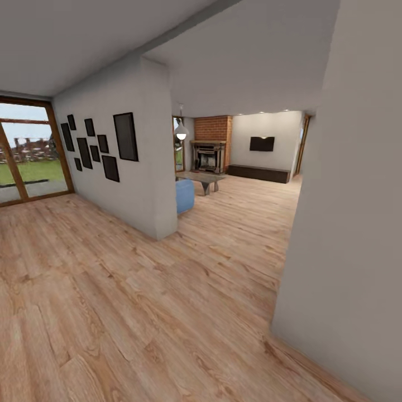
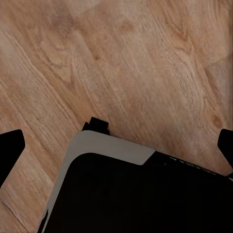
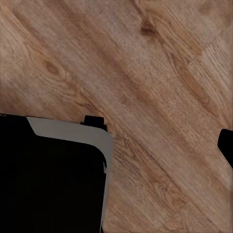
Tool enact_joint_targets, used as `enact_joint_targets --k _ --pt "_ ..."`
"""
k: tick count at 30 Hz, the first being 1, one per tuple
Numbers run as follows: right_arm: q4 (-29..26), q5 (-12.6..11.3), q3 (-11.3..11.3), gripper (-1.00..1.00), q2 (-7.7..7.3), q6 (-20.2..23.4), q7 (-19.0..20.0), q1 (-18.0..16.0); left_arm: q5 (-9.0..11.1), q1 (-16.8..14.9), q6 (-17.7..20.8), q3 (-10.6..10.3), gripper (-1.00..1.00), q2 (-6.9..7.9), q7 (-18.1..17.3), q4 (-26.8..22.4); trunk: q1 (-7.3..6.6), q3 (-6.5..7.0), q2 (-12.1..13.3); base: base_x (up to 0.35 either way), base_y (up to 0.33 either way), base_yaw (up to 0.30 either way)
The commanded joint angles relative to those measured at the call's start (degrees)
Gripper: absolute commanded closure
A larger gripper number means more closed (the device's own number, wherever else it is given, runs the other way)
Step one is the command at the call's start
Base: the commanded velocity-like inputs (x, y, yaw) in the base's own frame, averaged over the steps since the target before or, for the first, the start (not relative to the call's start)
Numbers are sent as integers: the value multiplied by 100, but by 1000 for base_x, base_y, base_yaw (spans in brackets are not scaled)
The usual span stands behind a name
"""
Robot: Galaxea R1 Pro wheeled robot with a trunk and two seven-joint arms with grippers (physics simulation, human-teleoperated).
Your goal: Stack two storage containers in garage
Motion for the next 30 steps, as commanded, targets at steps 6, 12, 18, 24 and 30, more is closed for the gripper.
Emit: enact_joint_targets --k 6,12,18,24,30 --pt "17 -47 53 -100 -2 -32 -9 -8 32 -4 -2 -13 -100 0 -2 1 4 -8 -5 322 0 1" --pt "17 -37 66 -100 -4 -24 -9 -8 32 -4 0 -13 -100 0 0 1 4 -8 -5 322 0 0" --pt "17 -36 74 -100 -5 -20 -9 -8 32 -4 0 -13 -100 0 -3 1 4 -8 -5 322 0 0" --pt "17 -44 62 -100 7 -23 -9 -8 32 -4 36 -9 -100 0 1 0 4 -8 -5 322 0 0" --pt "17 -61 48 -100 31 -29 -1 -8 32 -4 41 -13 -100 -3 -3 -7 4 -8 -5 322 0 0"
